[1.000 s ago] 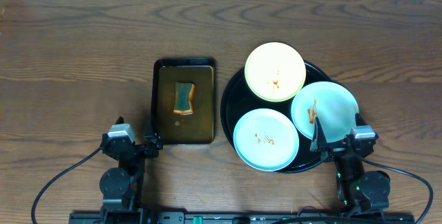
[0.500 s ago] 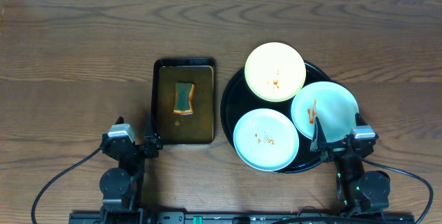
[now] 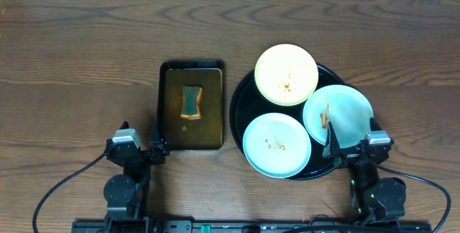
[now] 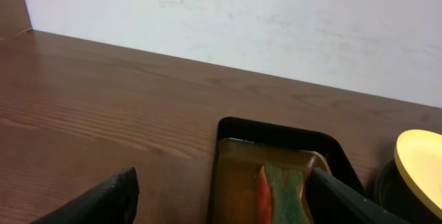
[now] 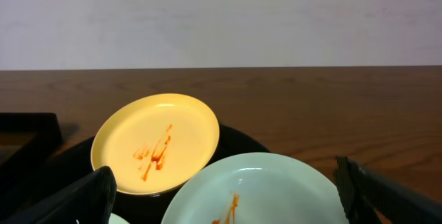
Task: Clean dirty plates on tray and stack at the side
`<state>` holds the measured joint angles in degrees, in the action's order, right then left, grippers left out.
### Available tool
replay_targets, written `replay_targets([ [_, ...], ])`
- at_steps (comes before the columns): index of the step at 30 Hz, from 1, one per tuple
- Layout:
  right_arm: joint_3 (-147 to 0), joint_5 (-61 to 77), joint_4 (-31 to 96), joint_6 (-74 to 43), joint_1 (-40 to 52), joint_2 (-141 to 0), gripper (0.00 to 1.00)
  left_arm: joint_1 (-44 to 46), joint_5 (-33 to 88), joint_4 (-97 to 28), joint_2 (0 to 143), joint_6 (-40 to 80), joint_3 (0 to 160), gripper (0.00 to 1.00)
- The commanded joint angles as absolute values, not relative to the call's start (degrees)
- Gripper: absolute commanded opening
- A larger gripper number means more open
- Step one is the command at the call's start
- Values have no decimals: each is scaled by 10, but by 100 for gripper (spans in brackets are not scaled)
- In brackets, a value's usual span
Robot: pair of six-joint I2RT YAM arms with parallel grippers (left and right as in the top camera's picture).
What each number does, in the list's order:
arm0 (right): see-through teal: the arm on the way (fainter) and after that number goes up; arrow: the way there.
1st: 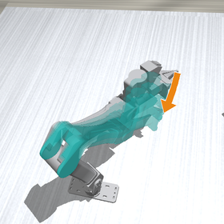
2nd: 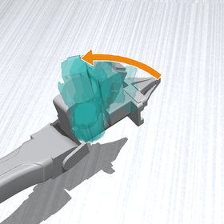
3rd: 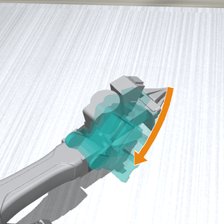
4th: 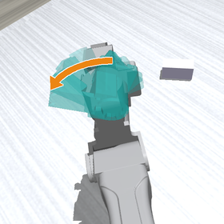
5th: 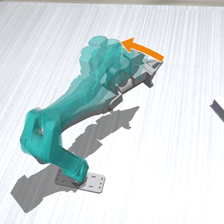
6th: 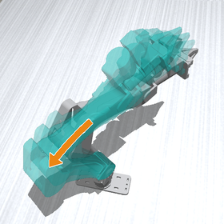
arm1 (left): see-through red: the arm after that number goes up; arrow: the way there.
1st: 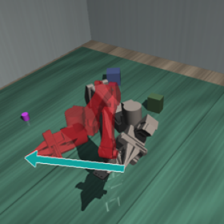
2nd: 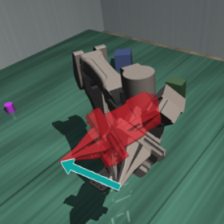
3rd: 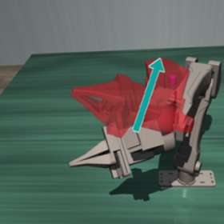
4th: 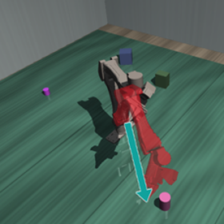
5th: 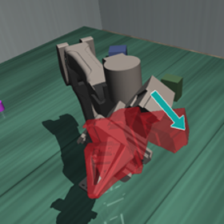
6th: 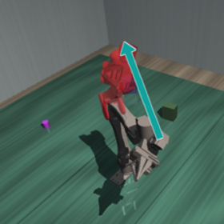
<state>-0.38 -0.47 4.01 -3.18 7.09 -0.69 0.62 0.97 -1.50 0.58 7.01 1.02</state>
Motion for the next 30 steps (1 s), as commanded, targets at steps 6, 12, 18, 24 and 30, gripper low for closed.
replay_targets([
  [6, -3, -2, 43, -63, 67, -7, 99, 4, 0, -43, 8, 114, 3, 78],
  [12, -25, -2, 77, -94, 67, -16, 99, 4, 0, -45, 60, 128, 27, 78],
  [18, -113, -1, 185, -99, 67, -69, 99, 4, 0, -92, 157, 128, 115, 78],
  [24, -232, 9, 305, -123, 67, -175, 99, 4, 6, -193, 272, 127, 245, 78],
  [30, -363, 52, 451, -191, 67, -323, 99, 4, 71, -317, 420, 128, 397, 78],
])
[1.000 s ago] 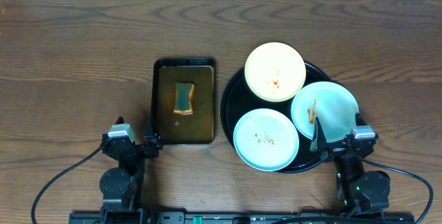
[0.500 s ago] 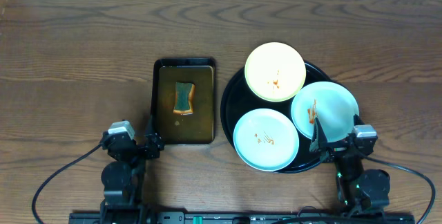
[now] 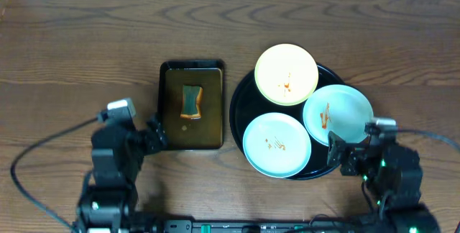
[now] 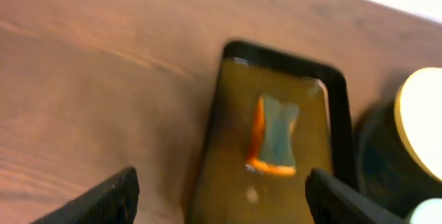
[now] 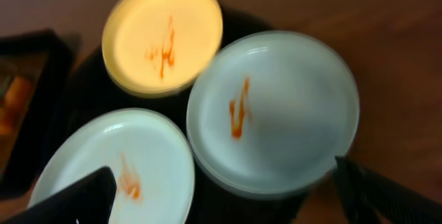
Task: Clean dirty plates on tray and stack at the side
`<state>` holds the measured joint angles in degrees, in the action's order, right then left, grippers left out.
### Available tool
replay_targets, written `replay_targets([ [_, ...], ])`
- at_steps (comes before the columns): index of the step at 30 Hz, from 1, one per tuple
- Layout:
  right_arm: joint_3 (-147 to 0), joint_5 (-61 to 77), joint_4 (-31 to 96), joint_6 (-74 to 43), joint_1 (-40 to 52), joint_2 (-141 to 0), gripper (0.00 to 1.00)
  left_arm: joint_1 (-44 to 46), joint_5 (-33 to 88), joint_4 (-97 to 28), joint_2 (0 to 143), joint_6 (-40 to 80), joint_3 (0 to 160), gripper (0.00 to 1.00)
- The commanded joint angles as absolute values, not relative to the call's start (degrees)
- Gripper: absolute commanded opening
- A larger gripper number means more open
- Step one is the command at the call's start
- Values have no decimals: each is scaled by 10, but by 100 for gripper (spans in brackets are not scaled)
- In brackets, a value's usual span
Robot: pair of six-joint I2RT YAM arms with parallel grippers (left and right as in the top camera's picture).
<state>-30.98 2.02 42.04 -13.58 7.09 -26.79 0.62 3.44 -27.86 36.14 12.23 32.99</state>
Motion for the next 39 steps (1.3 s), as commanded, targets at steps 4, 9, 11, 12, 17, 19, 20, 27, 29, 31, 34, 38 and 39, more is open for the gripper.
replay_targets([
  [4, -415, 95, 498, -195, 67, -416, 99, 4, 71, -418, 515, 128, 494, 78],
  [9, -418, 163, 494, -194, 67, -466, 99, 4, 71, -500, 576, 128, 562, 78],
  [11, -418, 165, 489, -177, 67, -476, 99, 4, 71, -503, 583, 128, 563, 78],
  [12, -417, 165, 489, -178, 67, -480, 99, 4, 70, -508, 585, 128, 563, 78],
  [17, -409, 166, 508, -193, 70, -500, 97, 4, 71, -507, 592, 128, 561, 78],
  [19, -403, 169, 515, -200, 70, -509, 93, 4, 76, -491, 591, 128, 561, 78],
  [20, -399, 173, 516, -203, 70, -513, 91, 4, 82, -480, 591, 128, 561, 78],
  [27, -355, 185, 503, -224, 73, -550, 79, 31, 99, -381, 622, 127, 561, 78],
  [29, -336, 193, 485, -232, 73, -568, 75, 46, 99, -358, 654, 128, 561, 77],
  [31, -325, 206, 471, -232, 75, -582, 70, 59, 99, -345, 681, 128, 561, 76],
  [34, -316, 209, 443, -232, 80, -603, 55, 82, 99, -322, 725, 126, 561, 75],
  [38, -312, 209, 415, -238, 85, -632, 37, 109, 99, -289, 784, 125, 561, 75],
  [39, -311, 209, 404, -238, 88, -648, 38, 117, 99, -277, 812, 126, 561, 74],
])
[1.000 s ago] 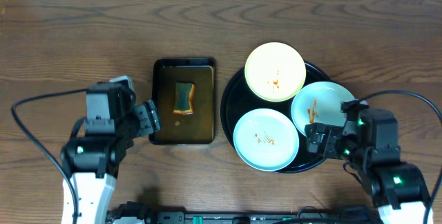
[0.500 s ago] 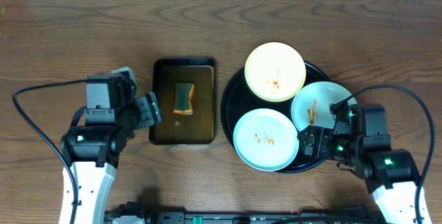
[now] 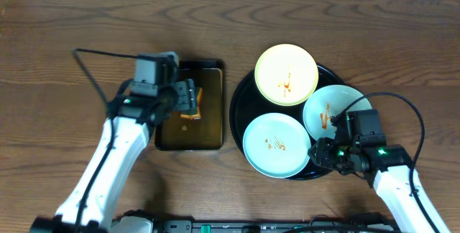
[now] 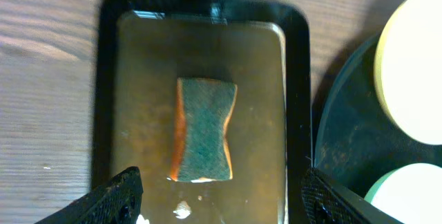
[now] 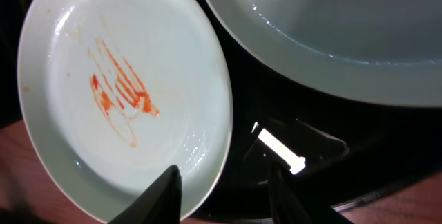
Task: Clean dirty plates on tray and stack at the side
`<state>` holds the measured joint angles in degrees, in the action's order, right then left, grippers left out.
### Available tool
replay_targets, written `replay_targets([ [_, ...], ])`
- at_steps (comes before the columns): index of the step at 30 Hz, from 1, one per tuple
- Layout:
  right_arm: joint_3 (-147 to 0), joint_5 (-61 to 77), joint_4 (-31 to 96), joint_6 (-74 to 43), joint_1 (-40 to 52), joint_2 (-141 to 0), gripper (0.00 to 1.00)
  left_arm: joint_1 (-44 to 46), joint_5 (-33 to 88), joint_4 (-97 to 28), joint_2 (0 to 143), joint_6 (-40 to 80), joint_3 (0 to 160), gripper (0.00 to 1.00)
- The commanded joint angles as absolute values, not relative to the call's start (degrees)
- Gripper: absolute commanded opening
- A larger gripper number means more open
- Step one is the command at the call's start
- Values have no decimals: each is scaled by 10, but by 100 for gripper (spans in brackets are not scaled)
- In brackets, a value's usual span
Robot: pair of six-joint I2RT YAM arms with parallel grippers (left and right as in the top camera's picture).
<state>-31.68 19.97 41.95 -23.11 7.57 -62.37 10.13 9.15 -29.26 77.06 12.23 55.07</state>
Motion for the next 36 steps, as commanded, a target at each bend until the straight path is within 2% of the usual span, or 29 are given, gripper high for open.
replay_targets([
  [1, -310, 209, 399, -238, 90, -659, 38, 120, 99, -272, 825, 126, 561, 74],
  [7, -310, 209, 378, -238, 93, -710, 36, 126, 98, -243, 885, 126, 561, 74],
  [12, -310, 215, 355, -241, 96, -737, 30, 126, 99, -220, 922, 126, 561, 74],
  [15, -310, 215, 345, -242, 97, -746, 22, 126, 98, -215, 940, 125, 561, 72],
  [23, -310, 215, 334, -242, 98, -752, 20, 126, 62, -218, 971, 125, 560, 68],
  [26, -310, 215, 334, -242, 98, -752, 19, 126, 59, -217, 978, 125, 559, 60],
  [32, -310, 215, 334, -242, 98, -752, 19, 126, 32, -216, 993, 125, 556, 57],
  [36, -310, 215, 334, -242, 98, -752, 18, 126, 32, -213, 993, 126, 556, 38],
])
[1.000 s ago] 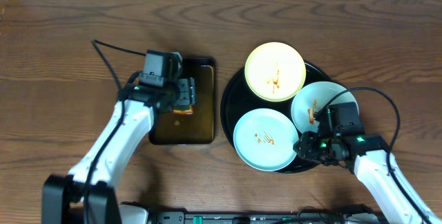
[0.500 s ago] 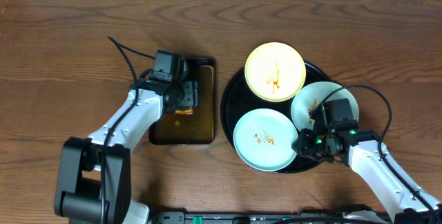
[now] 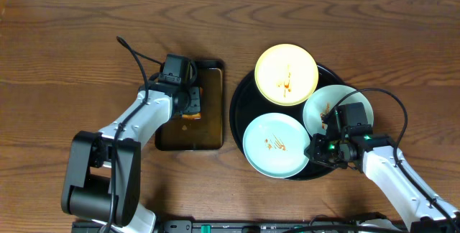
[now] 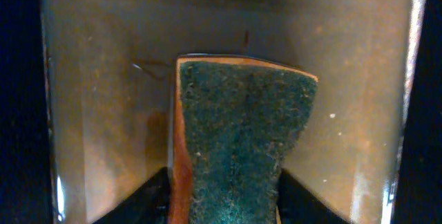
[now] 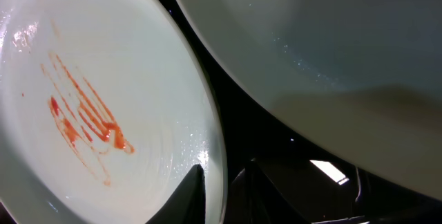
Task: Clean dirty plates on tray and stack at the side
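Note:
A green sponge with an orange edge (image 4: 242, 127) lies in the wet rectangular black tray (image 3: 188, 138). My left gripper (image 4: 224, 186) is down in that tray, its fingers pressed against both long sides of the sponge. Three stained plates sit on the round black tray (image 3: 237, 111): a yellow one (image 3: 286, 73) at the back, a pale green one (image 3: 343, 111) at the right, and a pale green one with red smears (image 5: 103, 79) at the front. My right gripper (image 5: 224, 175) is shut on the front plate's right rim, one finger over the plate and one outside it.
The brown wooden table (image 3: 72, 46) stretches left and behind both trays. Black cables loop from each arm near the left arm (image 3: 133, 49) and the right arm (image 3: 399, 118). The right pale plate overlaps the front plate's edge.
My left gripper has dropped from above the rectangular tray onto the sponge and narrowed against it. My right gripper's fingers have narrowed around the front plate's rim, and the camera sits closer to it.
Both arms were folded at the table's front edge with the grippers wide open. Then they were raised, looking down at the trays. Then the left hung over the sponge and the right at the front plate's rim. Now each is shut on its object.

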`<state>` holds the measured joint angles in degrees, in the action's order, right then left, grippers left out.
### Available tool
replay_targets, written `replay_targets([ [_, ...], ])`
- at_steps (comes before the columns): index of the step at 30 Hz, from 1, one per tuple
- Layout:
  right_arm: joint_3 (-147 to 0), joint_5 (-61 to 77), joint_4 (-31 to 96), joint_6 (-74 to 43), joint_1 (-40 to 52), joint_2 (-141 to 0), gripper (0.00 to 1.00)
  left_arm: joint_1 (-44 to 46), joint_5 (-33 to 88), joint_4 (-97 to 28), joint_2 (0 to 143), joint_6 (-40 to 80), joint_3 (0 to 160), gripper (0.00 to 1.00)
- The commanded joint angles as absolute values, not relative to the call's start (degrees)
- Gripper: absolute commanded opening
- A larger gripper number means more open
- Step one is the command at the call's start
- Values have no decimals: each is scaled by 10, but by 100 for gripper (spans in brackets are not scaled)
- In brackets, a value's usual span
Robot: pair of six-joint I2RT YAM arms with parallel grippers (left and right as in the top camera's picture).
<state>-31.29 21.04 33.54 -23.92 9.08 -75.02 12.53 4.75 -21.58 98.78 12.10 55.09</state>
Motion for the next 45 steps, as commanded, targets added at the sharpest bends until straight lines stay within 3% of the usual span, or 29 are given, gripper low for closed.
replay_targets([
  [1, -310, 215, 334, -242, 98, -752, 18, 126, 32, -213, 994, 126, 556, 33],
  [9, -310, 215, 335, -242, 98, -752, 19, 126, 34, -215, 993, 126, 556, 8],
  [24, -310, 215, 335, -242, 98, -752, 19, 126, 142, -214, 952, 125, 558, 7],
  [45, -310, 215, 336, -242, 98, -752, 19, 126, 128, -139, 743, 71, 558, 7],
])
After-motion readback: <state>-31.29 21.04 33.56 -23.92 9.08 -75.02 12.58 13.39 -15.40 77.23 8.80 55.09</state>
